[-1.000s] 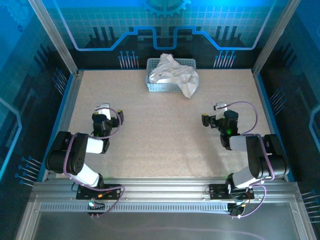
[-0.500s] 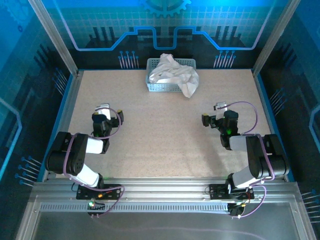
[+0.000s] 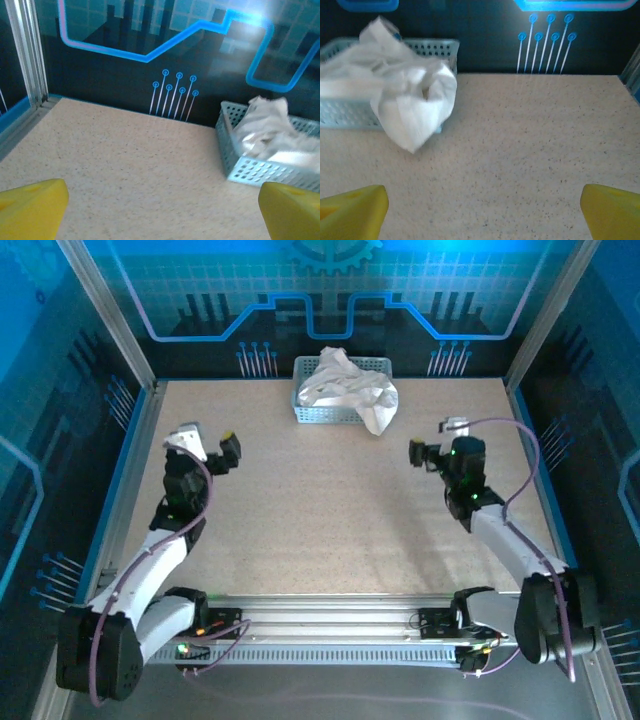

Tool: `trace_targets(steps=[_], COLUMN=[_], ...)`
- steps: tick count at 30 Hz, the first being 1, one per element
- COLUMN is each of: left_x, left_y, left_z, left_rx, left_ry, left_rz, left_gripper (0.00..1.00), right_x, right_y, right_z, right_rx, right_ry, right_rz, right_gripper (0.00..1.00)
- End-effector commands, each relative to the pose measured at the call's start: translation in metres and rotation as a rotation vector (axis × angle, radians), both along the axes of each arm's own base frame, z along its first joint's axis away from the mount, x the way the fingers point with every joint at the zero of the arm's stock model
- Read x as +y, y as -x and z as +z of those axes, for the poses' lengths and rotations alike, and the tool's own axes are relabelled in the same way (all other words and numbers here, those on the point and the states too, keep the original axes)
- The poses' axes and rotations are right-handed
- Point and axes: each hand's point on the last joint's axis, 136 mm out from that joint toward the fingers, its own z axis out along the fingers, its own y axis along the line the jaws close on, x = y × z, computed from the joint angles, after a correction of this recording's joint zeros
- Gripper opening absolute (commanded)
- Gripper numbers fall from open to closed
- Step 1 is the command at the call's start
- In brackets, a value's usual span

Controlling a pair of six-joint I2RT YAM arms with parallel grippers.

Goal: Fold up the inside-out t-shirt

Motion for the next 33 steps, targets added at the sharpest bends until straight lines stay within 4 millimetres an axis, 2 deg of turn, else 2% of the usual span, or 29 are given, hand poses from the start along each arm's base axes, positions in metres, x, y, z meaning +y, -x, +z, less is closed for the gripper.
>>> trace_targets(steps=[1, 3, 5, 6, 7, 8, 10, 12, 16, 20, 25, 27, 33], left_x=[0.016, 0.023, 0.023, 0.023, 0.023, 0.017, 0.006, -0.006, -0.036, -0.071, -0.109, -0.119, -0.135], left_y=[0.016, 0.023, 0.025, 0.023, 0.02, 0.014, 0.002, -0.01, -0.036, -0.054, -0.069, -0.073, -0.074], left_z=[-0.025, -0.029, -0.029, -0.03, -0.029, -0.029, -0.029, -0.033, -0.043, -0.048, -0.056, -0.059, -0.074], left_rx=[0.228, 0.302, 0.346, 0.354, 0.349, 0.342, 0.344, 0.379, 0.442, 0.48, 0.532, 0.547, 0.582], left_ry=[0.203, 0.279, 0.33, 0.356, 0.391, 0.416, 0.431, 0.455, 0.457, 0.419, 0.364, 0.351, 0.341], left_rz=[0.153, 0.236, 0.234, 0.222, 0.207, 0.154, 0.084, 0.029, -0.064, -0.155, -0.255, -0.283, -0.326], left_gripper=[0.99, 0.99, 0.99, 0.99, 0.99, 0.99, 0.99, 0.99, 0.99, 0.99, 0.99, 0.99, 0.99], right_x=[-0.009, -0.009, -0.018, -0.015, -0.008, -0.001, 0.013, 0.03, 0.055, 0.08, 0.105, 0.112, 0.132], right_y=[0.02, 0.021, 0.018, 0.015, 0.012, 0.007, -0.005, -0.019, -0.054, -0.094, -0.142, -0.162, -0.204], right_z=[0.012, 0.024, 0.032, 0.041, 0.051, 0.051, 0.044, 0.043, 0.027, 0.009, -0.029, -0.037, -0.066], right_rx=[0.114, 0.094, 0.02, -0.04, -0.08, -0.038, 0.071, 0.095, 0.198, 0.27, 0.385, 0.415, 0.476], right_ry=[-0.152, -0.328, -0.587, -0.652, -0.626, -0.562, -0.389, -0.304, -0.228, -0.231, -0.202, -0.196, -0.166], right_rz=[-0.027, 0.047, 0.091, 0.155, 0.217, 0.216, 0.174, 0.207, 0.209, 0.213, 0.19, 0.181, 0.2], right_gripper=[1.0, 1.0, 1.0, 1.0, 1.0, 1.0, 1.0, 1.0, 1.0, 0.99, 0.95, 0.92, 0.84])
